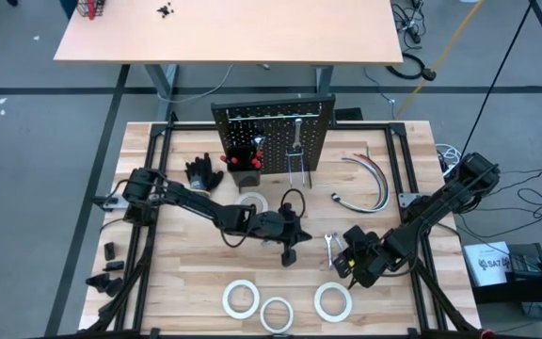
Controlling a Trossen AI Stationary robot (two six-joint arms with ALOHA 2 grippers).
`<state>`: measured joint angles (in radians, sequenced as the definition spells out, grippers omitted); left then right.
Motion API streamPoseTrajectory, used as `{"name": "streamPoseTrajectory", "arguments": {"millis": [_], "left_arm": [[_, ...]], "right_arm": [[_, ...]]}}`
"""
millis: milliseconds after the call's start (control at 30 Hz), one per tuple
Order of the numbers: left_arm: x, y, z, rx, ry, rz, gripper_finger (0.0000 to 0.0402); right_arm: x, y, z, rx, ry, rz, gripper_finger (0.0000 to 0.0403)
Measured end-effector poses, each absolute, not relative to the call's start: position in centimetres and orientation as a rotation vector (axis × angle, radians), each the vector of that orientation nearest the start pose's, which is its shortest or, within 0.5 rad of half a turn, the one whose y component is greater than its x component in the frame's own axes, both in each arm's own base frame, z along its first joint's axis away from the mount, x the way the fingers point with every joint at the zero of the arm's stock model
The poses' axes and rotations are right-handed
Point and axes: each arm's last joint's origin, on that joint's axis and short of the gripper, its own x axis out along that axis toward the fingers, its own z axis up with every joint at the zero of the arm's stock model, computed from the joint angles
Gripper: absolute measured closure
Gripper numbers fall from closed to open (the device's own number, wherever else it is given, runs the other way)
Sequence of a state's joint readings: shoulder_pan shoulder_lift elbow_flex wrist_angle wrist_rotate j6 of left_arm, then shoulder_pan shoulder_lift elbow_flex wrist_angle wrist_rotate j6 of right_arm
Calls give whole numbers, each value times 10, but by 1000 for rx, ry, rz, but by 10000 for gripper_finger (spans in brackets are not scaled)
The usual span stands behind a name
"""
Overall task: Hang tools onto peg board
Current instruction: Hang the silver wrench on the peg board
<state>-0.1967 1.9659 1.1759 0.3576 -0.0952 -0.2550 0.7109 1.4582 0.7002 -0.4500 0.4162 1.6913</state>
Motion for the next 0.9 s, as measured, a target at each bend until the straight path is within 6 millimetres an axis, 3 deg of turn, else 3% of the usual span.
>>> {"name": "streamPoseTrajectory", "arguments": {"millis": [900], "left_arm": [[416,-81,174,-190,449,-59,402]], "right_arm": [[184,141,150,779,915,-695,403]]}}
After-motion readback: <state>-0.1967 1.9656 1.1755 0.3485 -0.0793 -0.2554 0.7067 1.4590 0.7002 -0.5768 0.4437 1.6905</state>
